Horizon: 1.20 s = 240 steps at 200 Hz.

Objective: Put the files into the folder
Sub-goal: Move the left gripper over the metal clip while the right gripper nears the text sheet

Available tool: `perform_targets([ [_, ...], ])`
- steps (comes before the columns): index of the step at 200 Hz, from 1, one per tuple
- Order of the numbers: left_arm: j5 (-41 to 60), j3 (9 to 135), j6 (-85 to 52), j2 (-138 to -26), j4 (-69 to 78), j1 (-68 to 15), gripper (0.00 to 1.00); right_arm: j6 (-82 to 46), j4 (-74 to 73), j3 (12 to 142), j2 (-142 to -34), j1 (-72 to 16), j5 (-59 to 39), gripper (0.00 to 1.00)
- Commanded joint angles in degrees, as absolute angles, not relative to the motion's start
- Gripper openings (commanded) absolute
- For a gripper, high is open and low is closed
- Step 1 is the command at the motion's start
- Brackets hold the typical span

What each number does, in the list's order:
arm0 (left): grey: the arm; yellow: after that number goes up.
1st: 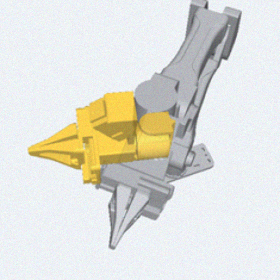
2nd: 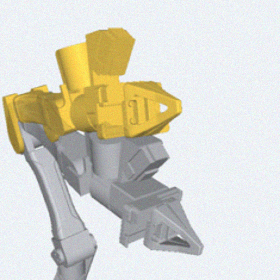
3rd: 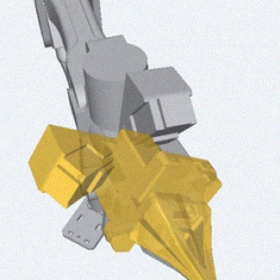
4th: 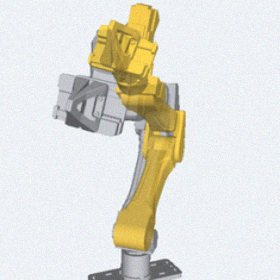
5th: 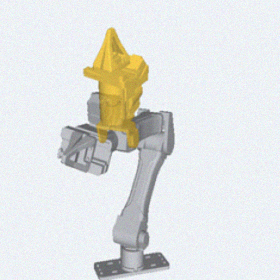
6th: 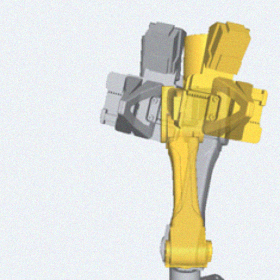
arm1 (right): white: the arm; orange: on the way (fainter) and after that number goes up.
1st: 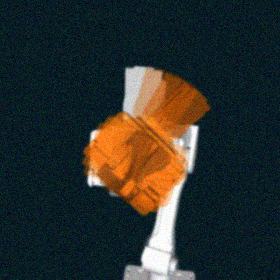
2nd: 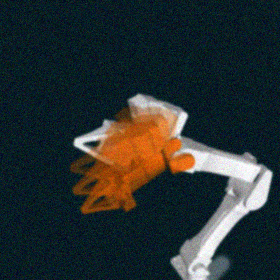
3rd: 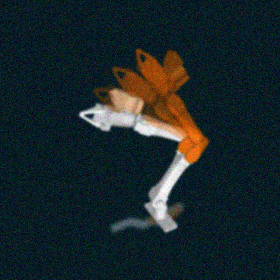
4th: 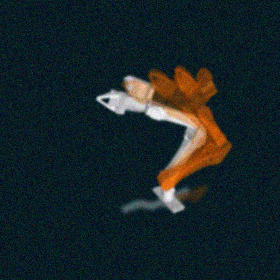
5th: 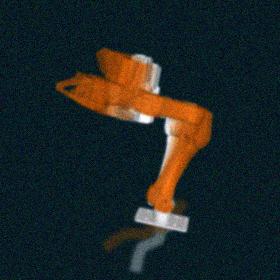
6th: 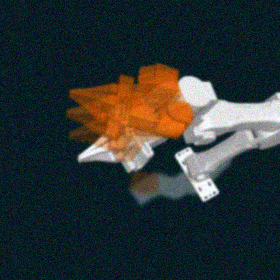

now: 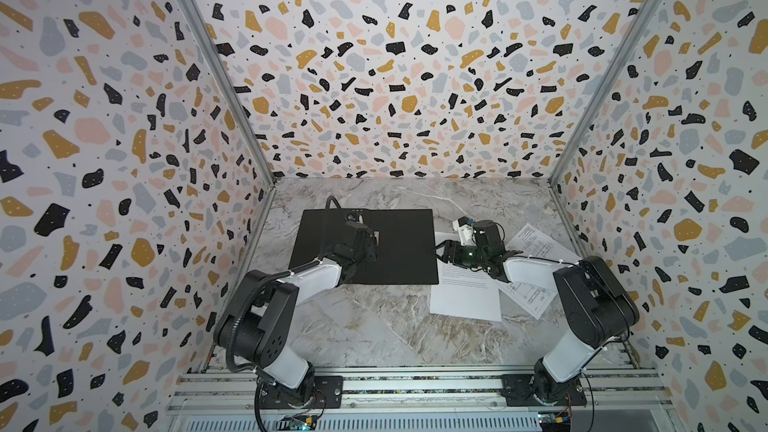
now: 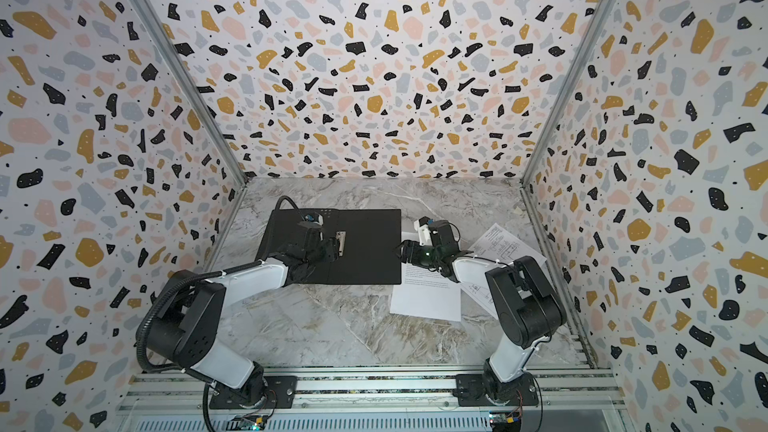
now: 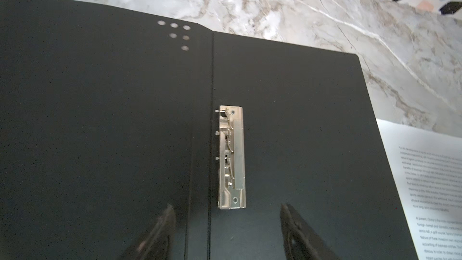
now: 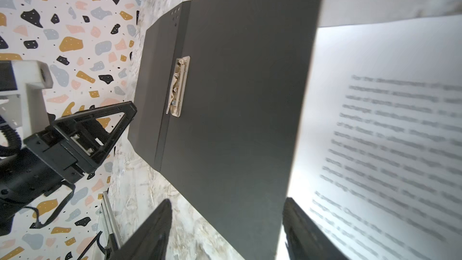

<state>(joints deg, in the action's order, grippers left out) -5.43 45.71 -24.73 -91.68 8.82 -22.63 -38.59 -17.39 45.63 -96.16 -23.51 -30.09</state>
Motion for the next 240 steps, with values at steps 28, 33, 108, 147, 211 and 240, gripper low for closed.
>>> perform_targets([
  [28, -4.4, 50.4, -23.0, -96.1, 7.5, -22.2, 0.61, -35.1, -14.9, 40.8, -88.3, -18.4, -30.7, 0.71],
  [33, -4.4, 50.7, -23.0, -96.6, 7.4, -22.2, 0.60, -34.9, -14.6, 40.4, -87.9, -17.8, -30.8, 0.71],
  [108, -5.7, 54.6, -23.1, -103.4, 4.8, -22.0, 0.45, -34.5, -13.8, 35.9, -83.8, -13.8, -31.6, 0.71],
  [147, -6.1, 55.1, -22.9, -104.4, 5.2, -21.9, 0.45, -34.2, -14.1, 35.3, -84.0, -13.5, -31.8, 0.71],
  [211, -1.8, 56.5, -22.9, -106.7, 5.2, -21.9, 0.35, -34.2, -14.3, 35.0, -85.4, -13.4, -32.7, 0.71],
  [240, 0.0, 56.0, -23.6, -106.6, 5.9, -21.9, 0.32, -34.2, -14.5, 34.9, -86.0, -13.3, -32.8, 0.72],
])
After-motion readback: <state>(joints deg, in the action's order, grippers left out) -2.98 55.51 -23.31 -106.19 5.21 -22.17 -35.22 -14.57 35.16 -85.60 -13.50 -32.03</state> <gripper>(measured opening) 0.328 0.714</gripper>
